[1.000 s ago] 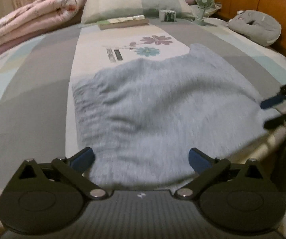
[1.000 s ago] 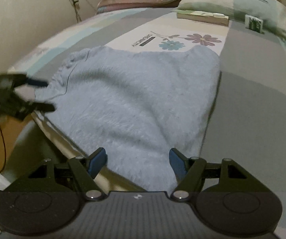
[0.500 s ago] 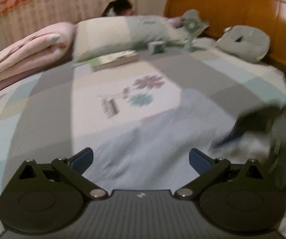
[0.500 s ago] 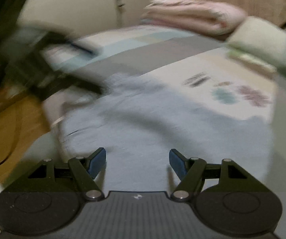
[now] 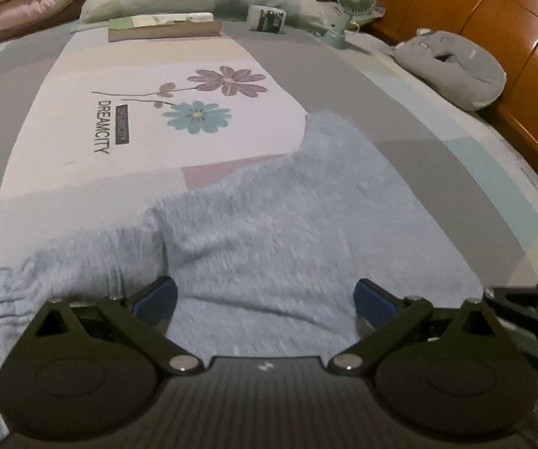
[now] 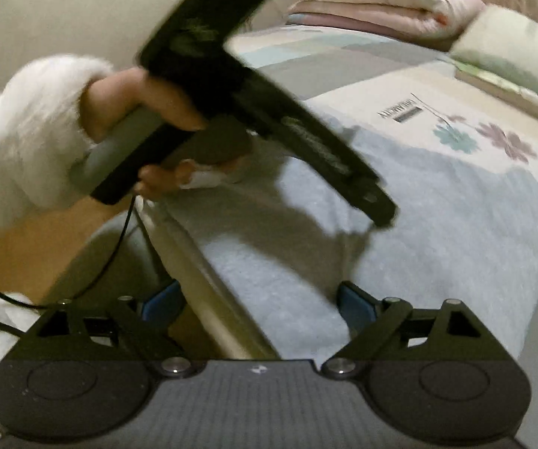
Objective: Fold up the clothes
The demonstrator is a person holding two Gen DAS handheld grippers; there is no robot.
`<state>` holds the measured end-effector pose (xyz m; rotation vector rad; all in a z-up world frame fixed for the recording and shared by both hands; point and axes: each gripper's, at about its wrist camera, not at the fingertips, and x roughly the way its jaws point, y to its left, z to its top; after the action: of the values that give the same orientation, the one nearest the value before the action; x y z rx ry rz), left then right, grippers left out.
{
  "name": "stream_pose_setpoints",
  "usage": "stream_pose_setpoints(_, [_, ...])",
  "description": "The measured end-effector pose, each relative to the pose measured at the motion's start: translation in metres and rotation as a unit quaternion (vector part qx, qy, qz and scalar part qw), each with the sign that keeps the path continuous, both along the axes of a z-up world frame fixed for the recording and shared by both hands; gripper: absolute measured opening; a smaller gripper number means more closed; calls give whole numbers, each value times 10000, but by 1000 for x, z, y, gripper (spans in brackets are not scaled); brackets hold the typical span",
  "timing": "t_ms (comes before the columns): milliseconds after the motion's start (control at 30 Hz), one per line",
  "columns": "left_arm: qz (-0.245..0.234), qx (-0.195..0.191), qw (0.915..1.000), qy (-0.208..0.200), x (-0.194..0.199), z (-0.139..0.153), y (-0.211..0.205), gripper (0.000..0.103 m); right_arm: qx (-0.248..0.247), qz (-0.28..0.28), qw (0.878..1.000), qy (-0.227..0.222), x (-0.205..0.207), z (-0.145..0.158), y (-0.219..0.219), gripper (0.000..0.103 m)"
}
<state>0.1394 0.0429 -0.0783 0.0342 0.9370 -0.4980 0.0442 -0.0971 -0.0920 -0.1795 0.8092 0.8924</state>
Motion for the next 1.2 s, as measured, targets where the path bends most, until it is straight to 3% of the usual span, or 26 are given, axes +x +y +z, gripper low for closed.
stream_pose_setpoints(67, [-7, 6, 10000, -42, -8, 13, 0, 101, 189, -215, 9996, 73, 0, 5, -13, 93])
stream_pose_setpoints(167, [-373, -401, 9985, -98, -16, 31, -4, 101, 476, -637, 9968, 78, -1, 13, -37, 93])
stream_pose_setpoints(267, [-598, -510, 9969, 65, -10, 26, -21, 101, 624, -1146, 9914, 38, -7, 19, -62, 95])
stream_pose_setpoints(367, [-486, -320, 9970, 502, 4, -2, -40, 102, 741, -1492, 9860, 103, -10, 17, -81, 97])
stream_pose_setpoints(400, [-418, -251, 9976, 484, 6, -9, -43, 102, 753, -1563, 9848, 110, -11, 16, -85, 97])
stream_pose_setpoints(600, [-462, 112, 9977, 492, -7, 11, -41, 102, 840, -1878, 9786, 77, -18, 12, -102, 99])
stream_pose_setpoints(733, [-570, 82, 9976, 386, -34, 26, -35, 102, 936, -2110, 9730, 43, -19, 9, -113, 100])
stream_pose_setpoints(800, [-559, -2, 9966, 608, -45, 19, -32, 102, 978, -2193, 9707, 78, -16, 6, -117, 101])
stream_pose_setpoints(900, [-507, 204, 9960, 703, -57, 6, -29, 102, 984, -2318, 9676, 154, -14, 1, -121, 101])
stream_pose_setpoints(1000, [-473, 381, 9966, 552, -62, 20, -25, 102, 1020, -2431, 9643, 247, -12, 0, -126, 101])
stream_pose_setpoints(1100, [-375, 280, 9989, 54, -61, 46, -11, 102, 1087, -2464, 9628, 216, -14, 2, -129, 102])
stream_pose_setpoints(1200, [-79, 137, 9998, -117, -45, 54, 8, 102, 1100, -2466, 9627, 175, -14, 3, -127, 102])
